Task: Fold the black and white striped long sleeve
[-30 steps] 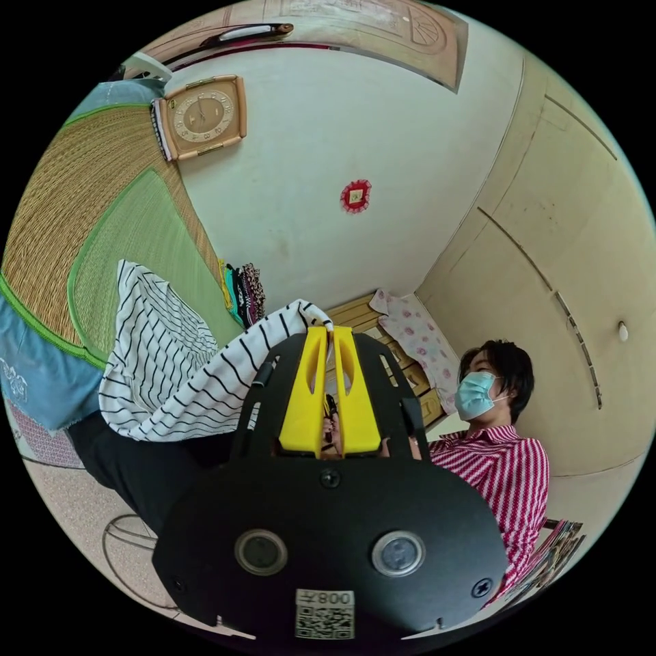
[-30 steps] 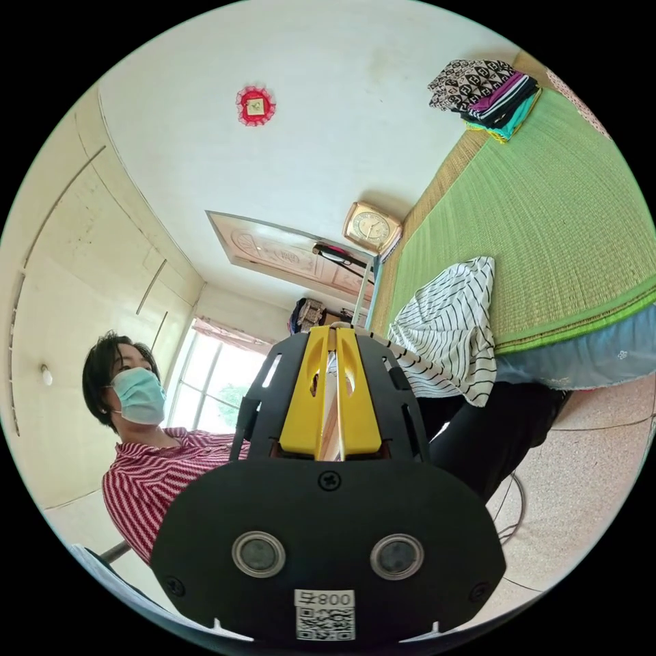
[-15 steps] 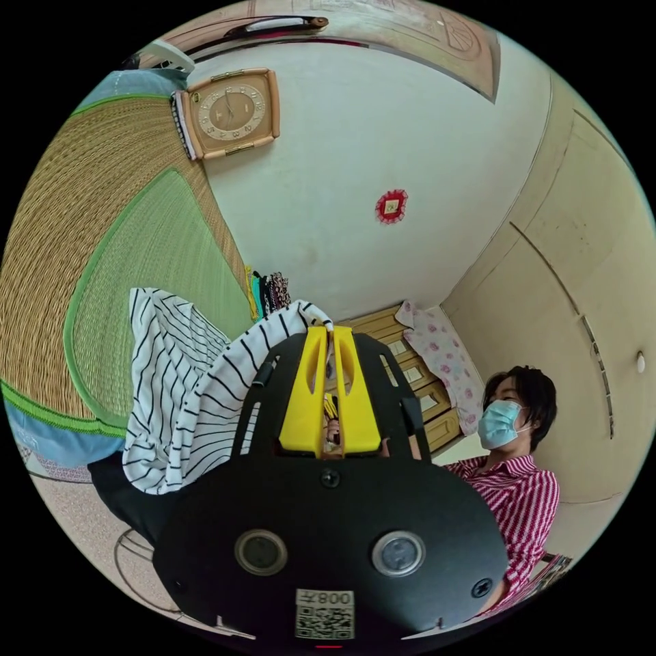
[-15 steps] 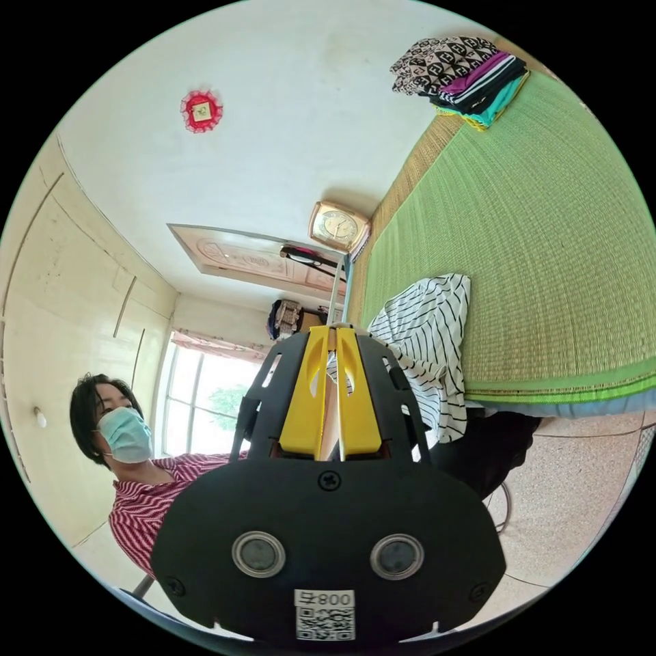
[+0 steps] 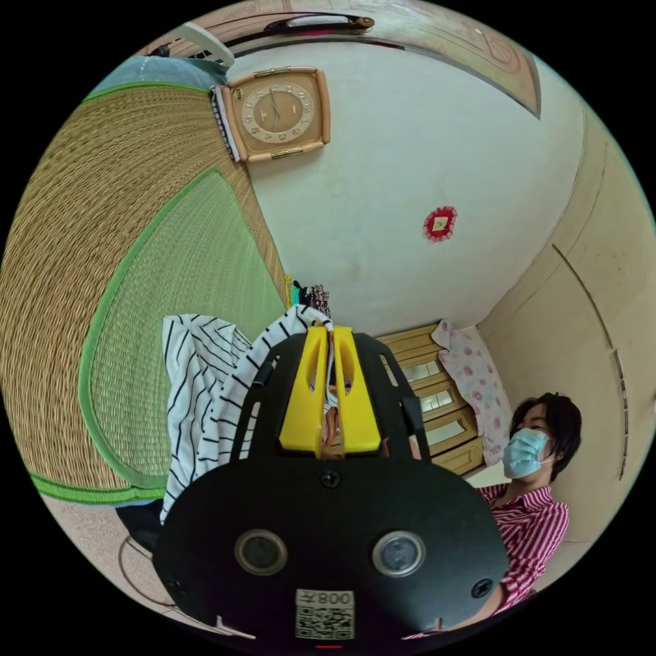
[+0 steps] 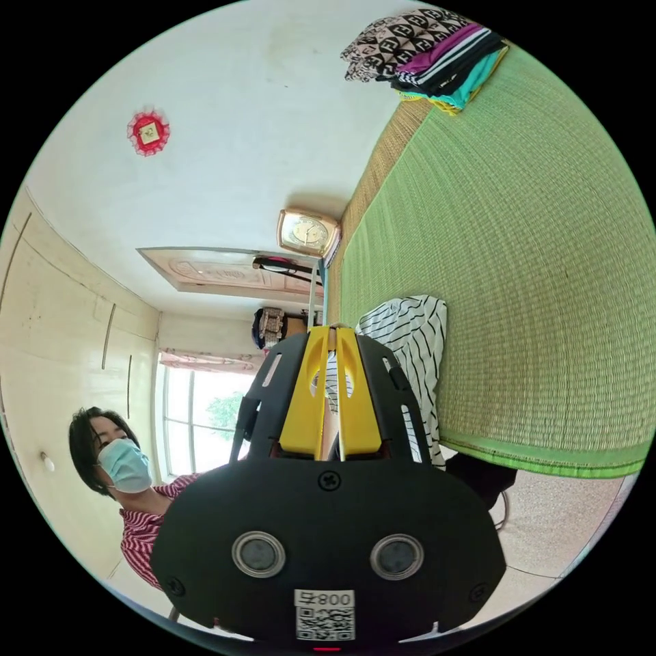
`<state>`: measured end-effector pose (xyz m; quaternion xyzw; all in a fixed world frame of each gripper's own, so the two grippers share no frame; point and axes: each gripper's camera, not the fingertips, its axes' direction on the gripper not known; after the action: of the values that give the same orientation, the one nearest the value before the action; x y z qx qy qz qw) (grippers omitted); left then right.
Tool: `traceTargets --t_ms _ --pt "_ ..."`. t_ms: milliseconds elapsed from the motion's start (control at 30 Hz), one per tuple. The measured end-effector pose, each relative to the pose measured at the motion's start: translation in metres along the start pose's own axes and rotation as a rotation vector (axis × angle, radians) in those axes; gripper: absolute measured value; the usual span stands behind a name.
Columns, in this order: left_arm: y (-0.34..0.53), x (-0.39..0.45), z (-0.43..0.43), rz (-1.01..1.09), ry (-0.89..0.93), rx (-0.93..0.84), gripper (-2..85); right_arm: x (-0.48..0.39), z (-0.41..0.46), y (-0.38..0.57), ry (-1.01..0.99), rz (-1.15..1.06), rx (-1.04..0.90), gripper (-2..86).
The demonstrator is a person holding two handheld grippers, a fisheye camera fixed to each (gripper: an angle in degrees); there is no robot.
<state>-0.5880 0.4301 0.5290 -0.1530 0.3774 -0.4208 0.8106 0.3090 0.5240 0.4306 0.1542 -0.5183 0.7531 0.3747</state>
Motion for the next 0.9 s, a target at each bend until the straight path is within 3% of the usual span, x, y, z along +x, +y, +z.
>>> traceTargets --t_ms 367,900 --pt "-0.075 -0.031 0.057 -0.105 -0.213 0.009 1.3 0.068 0.014 -0.086 0.038 0.138 -0.054 1.7" --pt "-0.131 -0.069 0.107 -0.190 -0.307 0.000 2.0 0.151 0.014 -0.138 0.033 0.240 -0.078 1.8"
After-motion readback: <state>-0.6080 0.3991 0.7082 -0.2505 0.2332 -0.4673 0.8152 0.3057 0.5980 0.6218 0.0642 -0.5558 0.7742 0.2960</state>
